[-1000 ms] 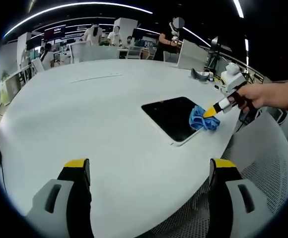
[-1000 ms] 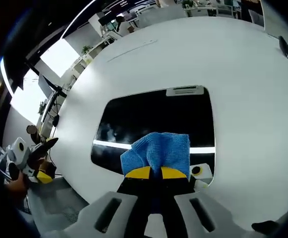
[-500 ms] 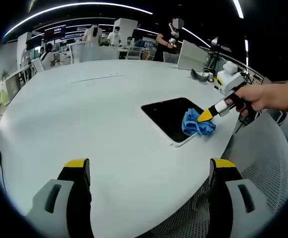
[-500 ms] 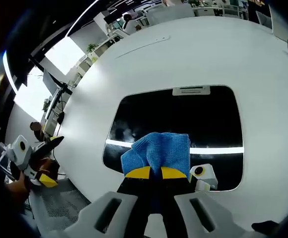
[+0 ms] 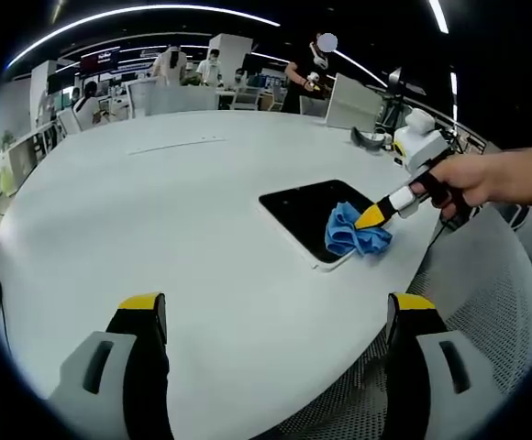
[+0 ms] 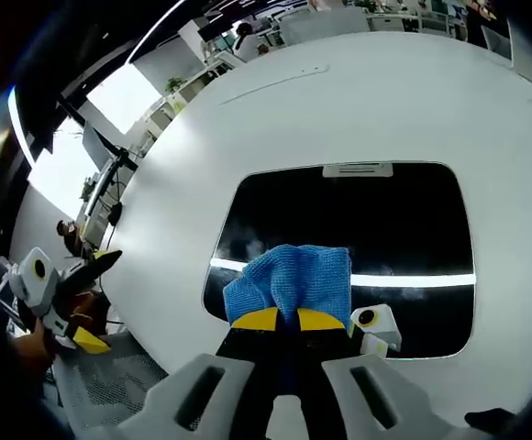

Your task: Wipe the mirror surface with the cleaning cloth until all visible marks leave the cleaned area.

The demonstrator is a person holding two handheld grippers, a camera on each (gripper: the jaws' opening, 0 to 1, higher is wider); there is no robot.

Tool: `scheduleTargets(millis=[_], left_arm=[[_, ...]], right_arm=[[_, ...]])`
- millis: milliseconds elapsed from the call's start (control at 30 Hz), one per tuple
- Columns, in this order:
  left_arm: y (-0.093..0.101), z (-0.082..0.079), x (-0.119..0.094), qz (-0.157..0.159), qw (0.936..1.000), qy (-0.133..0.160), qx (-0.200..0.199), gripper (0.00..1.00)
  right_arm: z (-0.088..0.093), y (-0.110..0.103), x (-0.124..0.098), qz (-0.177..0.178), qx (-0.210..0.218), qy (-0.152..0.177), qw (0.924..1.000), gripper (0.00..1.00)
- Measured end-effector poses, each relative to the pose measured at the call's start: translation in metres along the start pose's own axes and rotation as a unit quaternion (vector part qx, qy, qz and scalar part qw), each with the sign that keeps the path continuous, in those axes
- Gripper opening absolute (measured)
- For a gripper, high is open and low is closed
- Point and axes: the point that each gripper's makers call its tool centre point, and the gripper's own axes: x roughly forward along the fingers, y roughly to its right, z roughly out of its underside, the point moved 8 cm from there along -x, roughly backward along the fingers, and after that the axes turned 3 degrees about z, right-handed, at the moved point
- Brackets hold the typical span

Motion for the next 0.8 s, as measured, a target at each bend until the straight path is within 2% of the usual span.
scheduleTargets(millis=[400,800], left_arm=[[0.001,-0.002,0.0,0.004,1.0,0.007,0.001,0.99],[0.003,-0.002,0.001,0.003,1.0,0.006,0.006,0.99]], right_arm=[[0.0,-0.018,0.007,0.001,-0.023,-0.004,0.9997,0.0],[0.0,-0.026,0.01,0.003,-0.038,0.002,0.9993,0.0]])
